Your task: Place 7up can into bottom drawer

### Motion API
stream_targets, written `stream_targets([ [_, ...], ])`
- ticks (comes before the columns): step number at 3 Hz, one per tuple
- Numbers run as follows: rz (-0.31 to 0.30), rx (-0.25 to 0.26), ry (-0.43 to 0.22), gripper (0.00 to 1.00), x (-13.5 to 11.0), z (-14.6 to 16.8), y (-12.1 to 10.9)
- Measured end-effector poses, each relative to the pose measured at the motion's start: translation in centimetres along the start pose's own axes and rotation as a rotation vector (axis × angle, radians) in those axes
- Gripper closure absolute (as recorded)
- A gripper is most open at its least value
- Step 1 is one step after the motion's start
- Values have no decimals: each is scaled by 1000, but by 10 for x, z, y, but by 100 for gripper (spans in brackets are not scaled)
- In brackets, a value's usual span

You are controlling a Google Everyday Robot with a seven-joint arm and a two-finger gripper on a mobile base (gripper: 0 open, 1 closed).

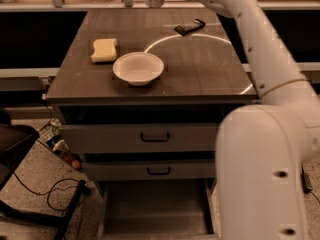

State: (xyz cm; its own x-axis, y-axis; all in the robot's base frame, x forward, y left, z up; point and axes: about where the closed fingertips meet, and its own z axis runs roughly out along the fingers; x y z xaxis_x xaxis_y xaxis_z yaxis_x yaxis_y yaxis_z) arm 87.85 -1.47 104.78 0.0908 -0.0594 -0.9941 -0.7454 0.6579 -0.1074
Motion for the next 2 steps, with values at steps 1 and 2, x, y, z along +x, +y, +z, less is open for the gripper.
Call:
stream_targets([
  [1,-5,-1,-4,100,-22,-52,3],
  [2,-17,35,-31,100,-38,-108,7],
])
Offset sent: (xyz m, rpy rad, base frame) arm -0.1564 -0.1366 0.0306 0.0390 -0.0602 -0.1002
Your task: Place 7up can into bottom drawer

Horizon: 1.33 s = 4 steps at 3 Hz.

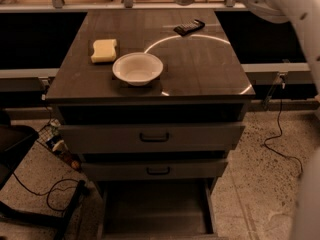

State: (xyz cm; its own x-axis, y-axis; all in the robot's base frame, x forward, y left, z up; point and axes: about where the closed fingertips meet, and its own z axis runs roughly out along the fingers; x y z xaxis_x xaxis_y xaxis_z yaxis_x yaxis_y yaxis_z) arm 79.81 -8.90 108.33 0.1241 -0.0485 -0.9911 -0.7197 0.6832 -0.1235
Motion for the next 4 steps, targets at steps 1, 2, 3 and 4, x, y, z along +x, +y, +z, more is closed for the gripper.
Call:
stream_targets([
  [1,0,43,-30,100,4,-53,10],
  [2,0,60,-14,100,30,-110,24],
  [3,-2,80,34,100,63,-175,26],
  [4,21,112,82,100,94,-240,30],
])
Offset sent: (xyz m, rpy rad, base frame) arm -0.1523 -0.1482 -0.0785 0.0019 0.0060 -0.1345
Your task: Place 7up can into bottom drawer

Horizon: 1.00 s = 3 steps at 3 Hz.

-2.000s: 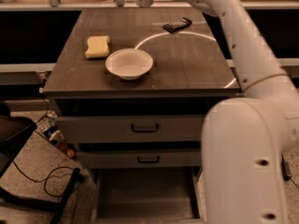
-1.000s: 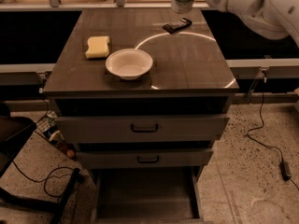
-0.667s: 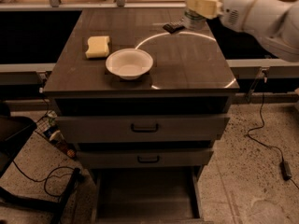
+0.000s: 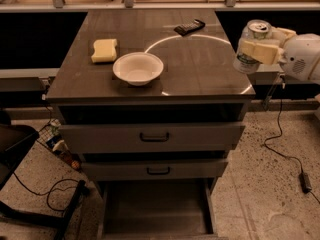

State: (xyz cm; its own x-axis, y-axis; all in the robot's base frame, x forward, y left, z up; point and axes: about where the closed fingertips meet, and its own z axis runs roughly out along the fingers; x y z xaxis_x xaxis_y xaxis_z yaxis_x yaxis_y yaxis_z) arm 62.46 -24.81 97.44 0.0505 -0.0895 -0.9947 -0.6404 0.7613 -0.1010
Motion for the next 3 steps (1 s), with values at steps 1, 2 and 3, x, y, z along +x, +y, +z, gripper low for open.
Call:
stream_targets([
  [1,22,-25,82,100,32,-42,9],
  [2,22,-26,82,100,32,-42,10],
  [3,-8,-35,134,100,56,-63,20],
])
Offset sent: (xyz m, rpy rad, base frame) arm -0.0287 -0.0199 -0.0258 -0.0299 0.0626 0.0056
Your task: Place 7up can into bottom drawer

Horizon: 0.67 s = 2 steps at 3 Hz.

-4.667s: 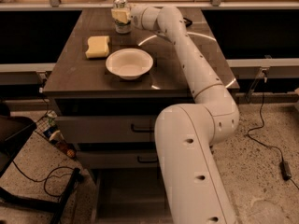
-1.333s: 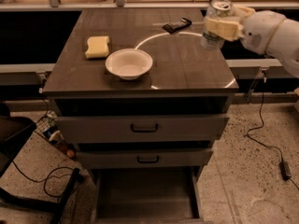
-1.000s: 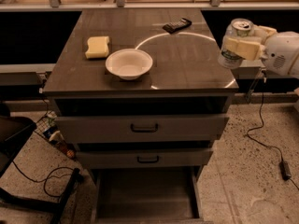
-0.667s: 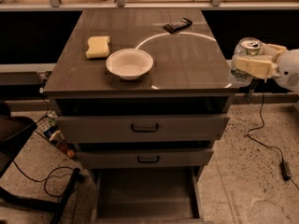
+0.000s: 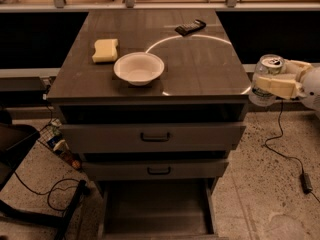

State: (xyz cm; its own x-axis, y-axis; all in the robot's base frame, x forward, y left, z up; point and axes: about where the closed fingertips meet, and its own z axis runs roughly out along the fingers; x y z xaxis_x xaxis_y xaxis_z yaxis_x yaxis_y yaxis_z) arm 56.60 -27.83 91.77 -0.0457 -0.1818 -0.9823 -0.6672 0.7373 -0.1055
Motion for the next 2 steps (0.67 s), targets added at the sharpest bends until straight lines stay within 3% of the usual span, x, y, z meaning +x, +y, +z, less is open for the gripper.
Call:
stream_targets([
  [1,-42,-27,94,100,42,-42,6],
  [2,-31,-125,165,100,92,-79,26],
])
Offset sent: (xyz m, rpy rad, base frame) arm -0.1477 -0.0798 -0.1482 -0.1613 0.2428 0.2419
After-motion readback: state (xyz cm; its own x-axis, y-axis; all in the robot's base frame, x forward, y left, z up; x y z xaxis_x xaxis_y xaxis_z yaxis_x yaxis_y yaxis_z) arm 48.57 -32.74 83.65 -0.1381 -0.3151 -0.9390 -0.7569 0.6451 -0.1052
